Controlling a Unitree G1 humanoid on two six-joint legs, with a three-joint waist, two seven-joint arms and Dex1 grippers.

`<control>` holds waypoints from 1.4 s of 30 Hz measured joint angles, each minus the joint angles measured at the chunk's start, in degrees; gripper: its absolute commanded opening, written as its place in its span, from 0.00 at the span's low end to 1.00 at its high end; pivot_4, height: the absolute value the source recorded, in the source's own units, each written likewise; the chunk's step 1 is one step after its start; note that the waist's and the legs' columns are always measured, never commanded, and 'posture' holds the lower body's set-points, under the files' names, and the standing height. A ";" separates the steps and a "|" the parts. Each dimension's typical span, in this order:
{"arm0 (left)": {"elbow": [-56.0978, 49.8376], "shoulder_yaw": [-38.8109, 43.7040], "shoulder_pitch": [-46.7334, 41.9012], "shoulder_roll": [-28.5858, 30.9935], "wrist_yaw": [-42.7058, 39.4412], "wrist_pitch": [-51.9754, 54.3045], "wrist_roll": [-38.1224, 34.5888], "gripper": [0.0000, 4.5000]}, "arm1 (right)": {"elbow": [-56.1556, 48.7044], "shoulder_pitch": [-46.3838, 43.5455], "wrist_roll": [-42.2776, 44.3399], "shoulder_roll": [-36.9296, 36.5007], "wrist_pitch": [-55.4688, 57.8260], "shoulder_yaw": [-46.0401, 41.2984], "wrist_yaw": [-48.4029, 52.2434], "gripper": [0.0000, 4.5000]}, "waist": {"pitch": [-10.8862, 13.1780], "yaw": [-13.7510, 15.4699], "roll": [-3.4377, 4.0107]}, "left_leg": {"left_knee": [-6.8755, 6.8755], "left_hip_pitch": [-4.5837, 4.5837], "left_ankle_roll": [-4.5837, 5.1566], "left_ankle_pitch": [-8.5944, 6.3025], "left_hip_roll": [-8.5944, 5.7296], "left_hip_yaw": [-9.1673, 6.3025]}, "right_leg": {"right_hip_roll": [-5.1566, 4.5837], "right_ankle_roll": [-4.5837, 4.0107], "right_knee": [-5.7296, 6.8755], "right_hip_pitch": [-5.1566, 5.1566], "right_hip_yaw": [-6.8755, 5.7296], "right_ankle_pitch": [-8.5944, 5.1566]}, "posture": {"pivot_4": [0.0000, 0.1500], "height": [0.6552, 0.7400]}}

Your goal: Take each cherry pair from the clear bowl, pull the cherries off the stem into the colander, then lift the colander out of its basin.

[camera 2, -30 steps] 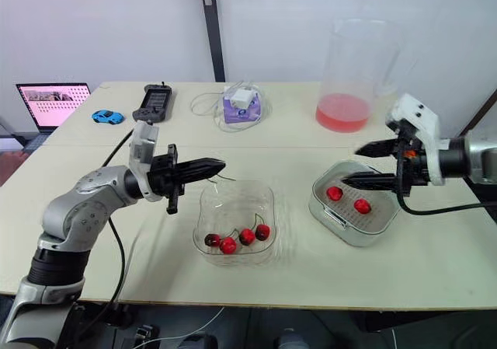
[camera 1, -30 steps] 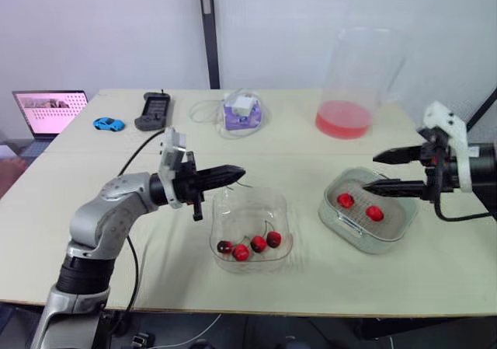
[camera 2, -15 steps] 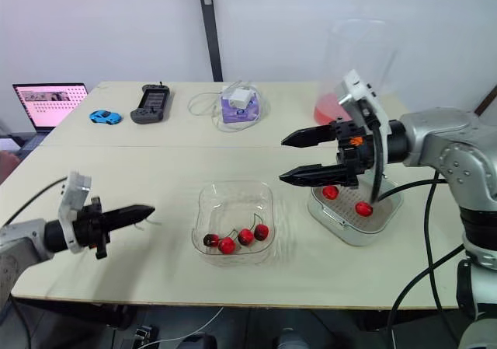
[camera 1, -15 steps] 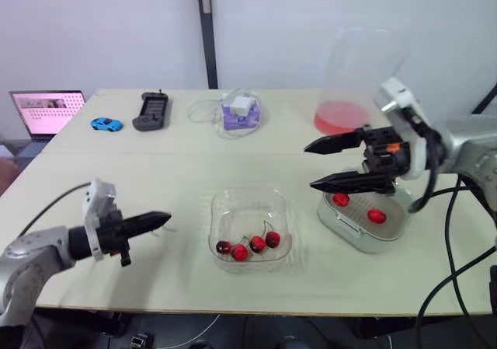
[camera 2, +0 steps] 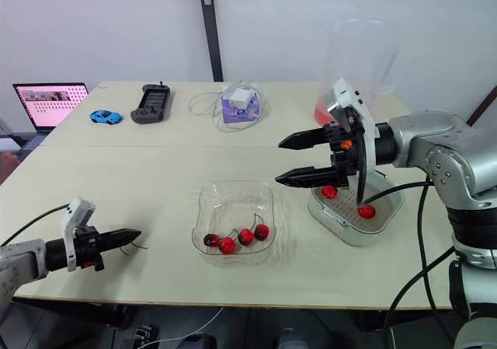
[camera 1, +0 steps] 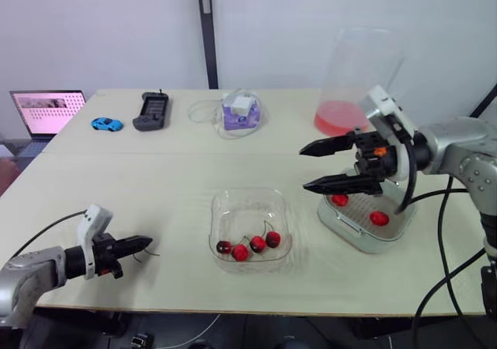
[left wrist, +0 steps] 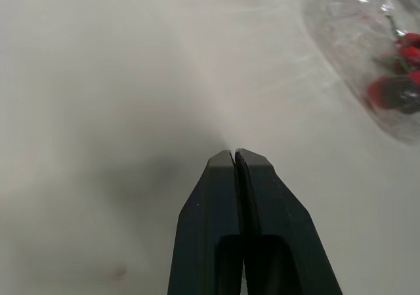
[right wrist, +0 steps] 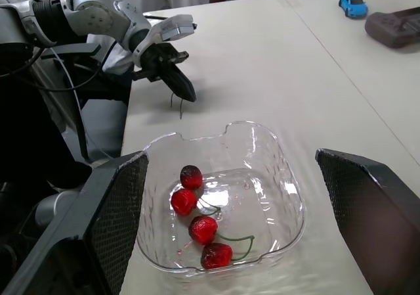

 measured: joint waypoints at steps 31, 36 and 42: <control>-10.59 -11.80 -26.45 1.12 -20.52 -9.74 -2.81 1.00 | -18.45 7.47 -0.28 -7.16 9.84 -3.71 -14.76 1.00 | 0.00 -0.25 0.01 | 0.02 0.00 0.01 -0.01 0.00 0.03 | 0.05 0.01 0.02 -0.01 0.04 0.01 | 1.00 0.92; -6.69 -13.60 -27.61 0.18 -22.84 -10.83 -1.42 1.00 | -20.34 -2.52 0.05 -5.58 15.80 3.06 -17.90 1.00 | 0.01 -0.20 0.05 | 0.02 -0.02 0.01 -0.01 0.02 0.01 | 0.07 -0.01 0.13 -0.10 0.04 -0.01 | 1.00 0.92; -4.68 -15.45 -24.78 1.50 -26.62 -15.49 2.58 1.00 | -13.93 -15.30 -4.17 8.94 22.13 16.41 -23.31 1.00 | 0.00 -0.77 0.06 | -0.02 -0.02 0.00 0.00 0.02 0.02 | 0.08 -0.07 0.29 -0.22 0.06 -0.04 | 1.00 0.92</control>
